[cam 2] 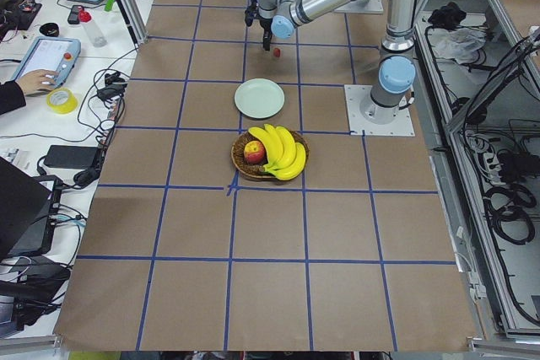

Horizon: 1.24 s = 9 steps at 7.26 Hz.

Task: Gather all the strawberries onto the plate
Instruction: 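Grasp one strawberry of the pair with the right gripper while left aligns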

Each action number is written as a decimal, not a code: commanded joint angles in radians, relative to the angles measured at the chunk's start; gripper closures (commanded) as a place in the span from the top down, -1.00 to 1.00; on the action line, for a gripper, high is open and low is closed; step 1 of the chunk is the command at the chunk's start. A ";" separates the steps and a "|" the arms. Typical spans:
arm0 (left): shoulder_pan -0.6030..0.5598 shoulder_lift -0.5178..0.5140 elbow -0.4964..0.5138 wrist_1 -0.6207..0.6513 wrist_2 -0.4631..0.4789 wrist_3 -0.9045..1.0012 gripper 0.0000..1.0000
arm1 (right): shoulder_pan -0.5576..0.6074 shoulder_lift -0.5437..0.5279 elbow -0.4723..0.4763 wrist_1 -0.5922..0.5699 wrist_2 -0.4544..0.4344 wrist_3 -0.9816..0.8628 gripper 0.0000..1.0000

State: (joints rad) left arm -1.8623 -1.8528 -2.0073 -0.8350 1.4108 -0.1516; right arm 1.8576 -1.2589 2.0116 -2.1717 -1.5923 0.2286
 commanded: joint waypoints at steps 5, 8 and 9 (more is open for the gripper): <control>0.000 0.003 -0.001 -0.001 0.002 0.001 1.00 | 0.000 -0.001 -0.002 0.000 0.002 0.003 -0.71; 0.000 0.004 -0.002 -0.001 0.002 0.001 1.00 | 0.000 -0.001 -0.017 0.001 0.002 0.003 -0.73; 0.000 0.004 -0.002 -0.001 0.002 0.001 1.00 | -0.001 -0.004 -0.019 0.001 0.002 0.008 -0.76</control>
State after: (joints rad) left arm -1.8623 -1.8488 -2.0090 -0.8360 1.4128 -0.1503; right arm 1.8574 -1.2605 1.9950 -2.1707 -1.5908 0.2326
